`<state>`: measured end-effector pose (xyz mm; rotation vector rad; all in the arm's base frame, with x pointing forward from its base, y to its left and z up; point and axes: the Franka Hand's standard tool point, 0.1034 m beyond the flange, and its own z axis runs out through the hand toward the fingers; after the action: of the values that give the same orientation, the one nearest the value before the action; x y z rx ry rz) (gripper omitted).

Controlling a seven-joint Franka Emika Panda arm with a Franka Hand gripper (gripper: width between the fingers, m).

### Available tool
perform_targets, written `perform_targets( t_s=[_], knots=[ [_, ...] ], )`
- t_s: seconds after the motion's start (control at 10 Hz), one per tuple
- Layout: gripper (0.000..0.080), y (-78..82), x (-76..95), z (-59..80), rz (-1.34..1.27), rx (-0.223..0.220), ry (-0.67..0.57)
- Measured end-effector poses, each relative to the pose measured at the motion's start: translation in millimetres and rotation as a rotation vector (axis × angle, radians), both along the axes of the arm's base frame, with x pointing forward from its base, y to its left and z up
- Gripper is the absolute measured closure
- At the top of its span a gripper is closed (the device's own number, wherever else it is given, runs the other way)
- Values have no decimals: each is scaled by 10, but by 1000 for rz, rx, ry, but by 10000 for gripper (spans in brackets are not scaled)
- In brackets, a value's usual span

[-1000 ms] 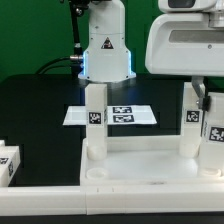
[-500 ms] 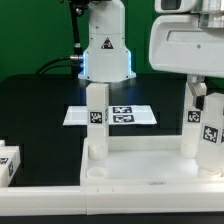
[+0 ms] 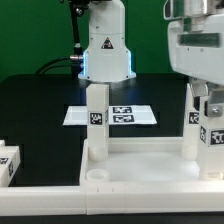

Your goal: Assemble desk

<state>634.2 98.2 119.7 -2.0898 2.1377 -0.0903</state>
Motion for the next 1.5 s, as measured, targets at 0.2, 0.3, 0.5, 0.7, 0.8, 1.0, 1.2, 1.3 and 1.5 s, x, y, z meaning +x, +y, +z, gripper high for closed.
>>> perform_targets(
  t_s=[0.2, 0.3, 0.5, 0.7, 0.8, 1.0, 1.2, 1.3, 1.5],
  knots=[
    [514, 100, 4, 9, -250, 77, 7],
    [514, 140, -2, 18, -214, 70, 18],
    [418, 222, -7, 56, 51, 25, 56],
    [237, 268, 53, 65, 402, -33, -18],
    [165, 281, 46, 59, 547, -53, -28],
    [154, 266, 49, 59, 666, -74, -36],
    [151, 214, 43, 44, 840, -106, -51],
    [151, 112, 3, -4, 937, -128, -61],
    [151, 102, -13, -28, 1100, -173, -58]
  ],
)
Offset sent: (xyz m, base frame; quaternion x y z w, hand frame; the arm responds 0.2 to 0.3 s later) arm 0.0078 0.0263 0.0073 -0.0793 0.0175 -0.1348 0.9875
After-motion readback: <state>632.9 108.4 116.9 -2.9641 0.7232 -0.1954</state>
